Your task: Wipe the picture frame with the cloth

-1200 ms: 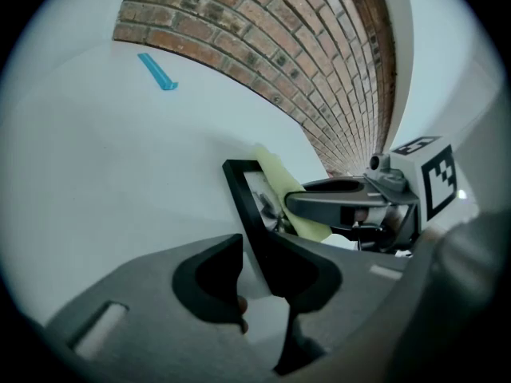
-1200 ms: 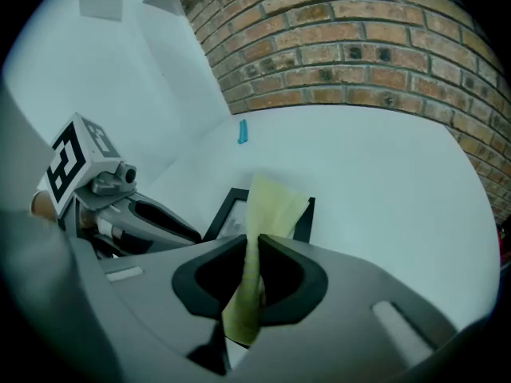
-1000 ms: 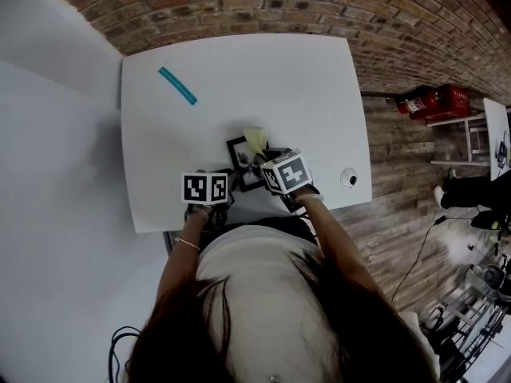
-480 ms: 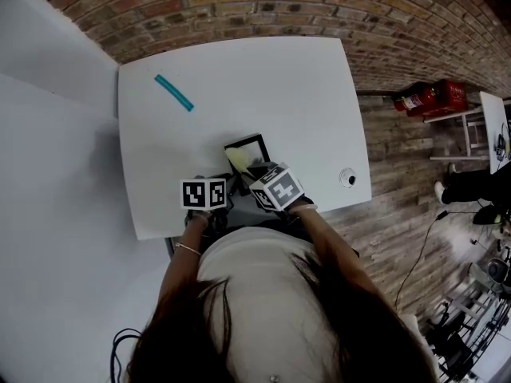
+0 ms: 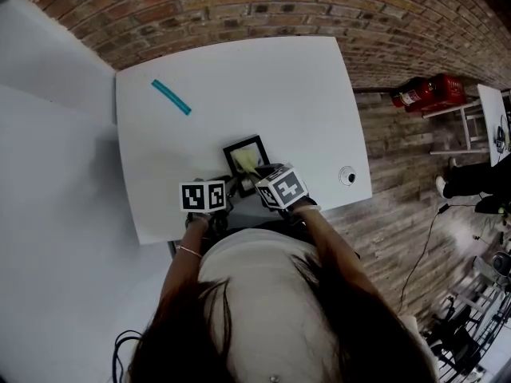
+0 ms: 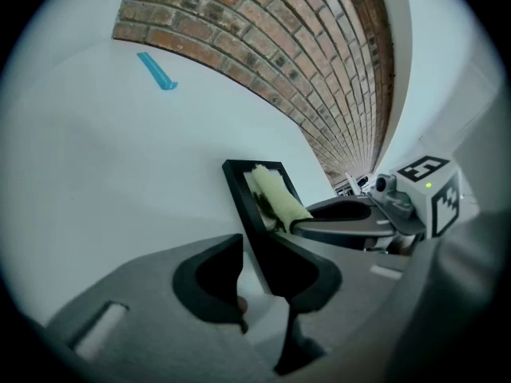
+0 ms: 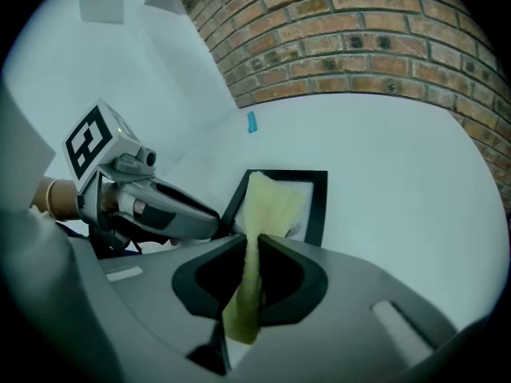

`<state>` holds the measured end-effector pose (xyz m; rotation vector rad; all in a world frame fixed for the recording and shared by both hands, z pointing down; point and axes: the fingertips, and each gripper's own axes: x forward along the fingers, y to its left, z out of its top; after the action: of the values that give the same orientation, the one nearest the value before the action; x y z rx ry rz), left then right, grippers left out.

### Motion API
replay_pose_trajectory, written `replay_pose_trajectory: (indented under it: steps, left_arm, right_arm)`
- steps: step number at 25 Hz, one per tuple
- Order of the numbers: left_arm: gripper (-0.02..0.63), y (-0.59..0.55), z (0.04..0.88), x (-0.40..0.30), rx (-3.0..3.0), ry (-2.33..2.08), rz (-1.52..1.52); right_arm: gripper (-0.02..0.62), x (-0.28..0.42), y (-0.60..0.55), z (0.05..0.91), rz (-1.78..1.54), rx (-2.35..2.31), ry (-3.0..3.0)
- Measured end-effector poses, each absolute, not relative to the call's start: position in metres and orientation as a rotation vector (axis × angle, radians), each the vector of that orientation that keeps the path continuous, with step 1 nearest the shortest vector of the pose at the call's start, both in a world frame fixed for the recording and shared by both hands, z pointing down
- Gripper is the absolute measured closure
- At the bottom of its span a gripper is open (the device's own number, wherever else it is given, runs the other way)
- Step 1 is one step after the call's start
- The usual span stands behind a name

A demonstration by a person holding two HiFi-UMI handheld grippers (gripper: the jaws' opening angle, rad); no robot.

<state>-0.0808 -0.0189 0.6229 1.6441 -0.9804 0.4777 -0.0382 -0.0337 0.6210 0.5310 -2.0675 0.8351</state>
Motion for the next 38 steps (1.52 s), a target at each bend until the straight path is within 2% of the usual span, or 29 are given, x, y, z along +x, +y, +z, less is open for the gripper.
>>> replay_pose_trajectory:
  steps: [9, 18, 27, 38]
  left_arm:
    - [0.509, -0.019, 0.624, -0.081, 1.647, -0.983, 0.480]
    - [0.509, -0.019, 0.622, -0.081, 1.652, -0.986, 0.480]
    - [0.509, -0.019, 0.623, -0.081, 1.653, -0.997, 0.474]
    - [0.509, -0.019, 0.622, -0.081, 1.654, -1.002, 0.475]
  right_arm:
    - [0.552, -0.012, -0.051, 0.618, 0.862, 0.662, -2.038]
    - [0.552, -0.046, -0.029, 0.589, 0.790, 0.516, -2.162]
    - [0.552, -0.062, 0.001, 0.596, 0.769, 0.415, -2.144]
    - [0.552, -0.048, 0.005, 0.616, 0.820, 0.441, -2.079]
